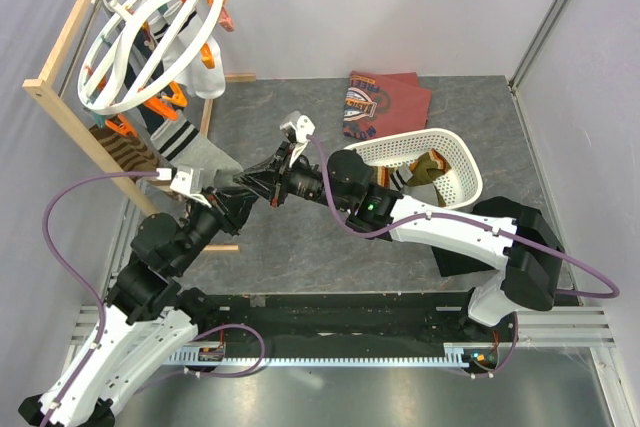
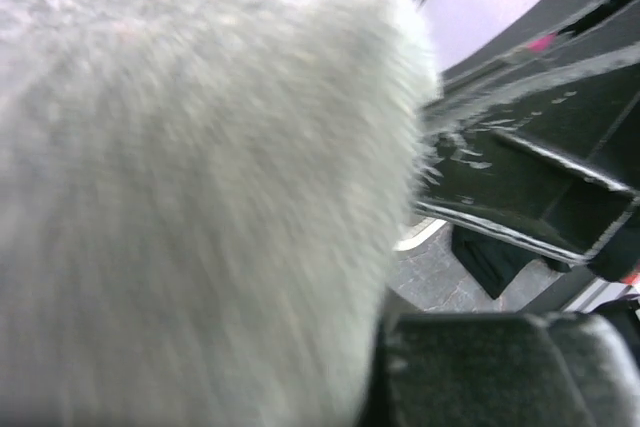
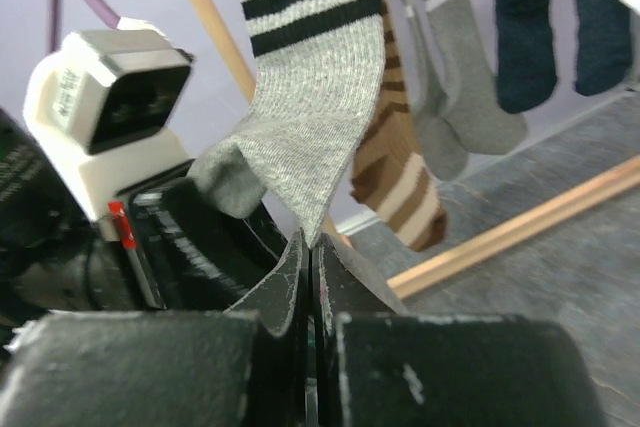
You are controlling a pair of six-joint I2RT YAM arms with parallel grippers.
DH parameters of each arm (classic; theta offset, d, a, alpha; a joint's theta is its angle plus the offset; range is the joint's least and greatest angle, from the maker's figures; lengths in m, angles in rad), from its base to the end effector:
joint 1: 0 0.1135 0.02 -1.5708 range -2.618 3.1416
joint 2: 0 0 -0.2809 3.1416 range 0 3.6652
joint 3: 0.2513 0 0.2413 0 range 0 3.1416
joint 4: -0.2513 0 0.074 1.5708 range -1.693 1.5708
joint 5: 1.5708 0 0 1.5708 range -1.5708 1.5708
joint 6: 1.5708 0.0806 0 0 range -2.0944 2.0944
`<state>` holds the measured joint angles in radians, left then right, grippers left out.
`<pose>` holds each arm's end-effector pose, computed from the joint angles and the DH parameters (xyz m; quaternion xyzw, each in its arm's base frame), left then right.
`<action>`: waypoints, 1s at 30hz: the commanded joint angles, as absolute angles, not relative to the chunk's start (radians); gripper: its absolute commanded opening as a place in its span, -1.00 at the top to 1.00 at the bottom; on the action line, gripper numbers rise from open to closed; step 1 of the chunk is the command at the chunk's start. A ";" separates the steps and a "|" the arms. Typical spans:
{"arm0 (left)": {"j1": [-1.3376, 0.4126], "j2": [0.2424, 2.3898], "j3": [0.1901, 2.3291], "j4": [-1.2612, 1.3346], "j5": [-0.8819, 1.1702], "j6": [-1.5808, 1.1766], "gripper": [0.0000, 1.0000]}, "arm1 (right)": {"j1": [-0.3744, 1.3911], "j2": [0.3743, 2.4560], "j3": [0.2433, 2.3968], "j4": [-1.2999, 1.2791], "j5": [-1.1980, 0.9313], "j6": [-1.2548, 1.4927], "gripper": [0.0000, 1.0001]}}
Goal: Remove the socks clipped to the hanger
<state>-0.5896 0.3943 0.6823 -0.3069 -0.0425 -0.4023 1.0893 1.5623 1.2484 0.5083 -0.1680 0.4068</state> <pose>0.1035 -0.0651 0.3424 0.0519 0.7119 -0.3199 0.6231 0.1775 0.3688 0.4089 -0.2729 0.5747 0.5626 0.5279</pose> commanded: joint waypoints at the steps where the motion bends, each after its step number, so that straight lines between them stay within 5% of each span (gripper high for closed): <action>1: -0.591 0.397 0.741 -0.362 -0.066 -0.431 0.16 | 1.091 1.526 1.298 0.483 -0.100 0.318 1.00; 7: -0.591 0.423 0.854 -0.460 -0.149 -0.440 -0.31 | 1.036 1.480 1.289 0.459 -0.156 0.252 1.00; 22: -0.591 0.721 1.397 -0.502 -0.491 -0.336 -0.29 | 0.919 1.529 1.397 0.448 -0.299 0.241 1.00; 30: -0.591 0.814 1.476 -0.500 -0.525 -0.385 -0.37 | 0.833 1.562 1.483 0.371 -0.428 0.264 1.00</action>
<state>-0.5903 0.7704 1.4322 -0.4969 -0.4957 -0.3775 0.8623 1.5497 1.4162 0.3759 -0.3271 0.2508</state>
